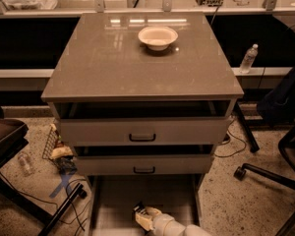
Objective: Place rxbar chocolate into bottom drawer
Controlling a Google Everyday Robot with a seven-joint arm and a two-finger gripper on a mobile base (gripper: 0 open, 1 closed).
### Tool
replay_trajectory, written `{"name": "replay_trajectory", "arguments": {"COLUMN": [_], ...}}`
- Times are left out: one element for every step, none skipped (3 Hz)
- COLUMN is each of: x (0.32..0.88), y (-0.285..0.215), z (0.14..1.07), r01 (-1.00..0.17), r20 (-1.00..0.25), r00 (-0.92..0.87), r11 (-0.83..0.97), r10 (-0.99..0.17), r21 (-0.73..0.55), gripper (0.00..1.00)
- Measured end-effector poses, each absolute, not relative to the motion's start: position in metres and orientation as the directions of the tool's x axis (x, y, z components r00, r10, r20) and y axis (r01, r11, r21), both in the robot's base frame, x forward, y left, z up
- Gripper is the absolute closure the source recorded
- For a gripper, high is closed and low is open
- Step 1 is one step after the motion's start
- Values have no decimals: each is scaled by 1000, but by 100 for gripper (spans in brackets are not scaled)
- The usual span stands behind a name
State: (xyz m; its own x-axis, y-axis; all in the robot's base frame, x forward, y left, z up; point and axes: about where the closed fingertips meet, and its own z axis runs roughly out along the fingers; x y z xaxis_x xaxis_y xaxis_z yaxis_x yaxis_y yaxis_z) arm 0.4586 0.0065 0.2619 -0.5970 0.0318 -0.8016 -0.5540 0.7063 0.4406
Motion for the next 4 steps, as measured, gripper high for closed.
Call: {"name": "replay_trajectory", "arguments": {"x": [452,451,451,451], "y": [34,40,41,42], "z": [229,219,219,219], "r01": [-523,-510,-511,-512], "r20": [-770,-761,-760,-760], "r00": [-638,-649,-649,-650], "r11": [721,732,731,730], "r10": [22,16,15,16], "r21": [454,451,452,453], "gripper": [100,87,63,41]}}
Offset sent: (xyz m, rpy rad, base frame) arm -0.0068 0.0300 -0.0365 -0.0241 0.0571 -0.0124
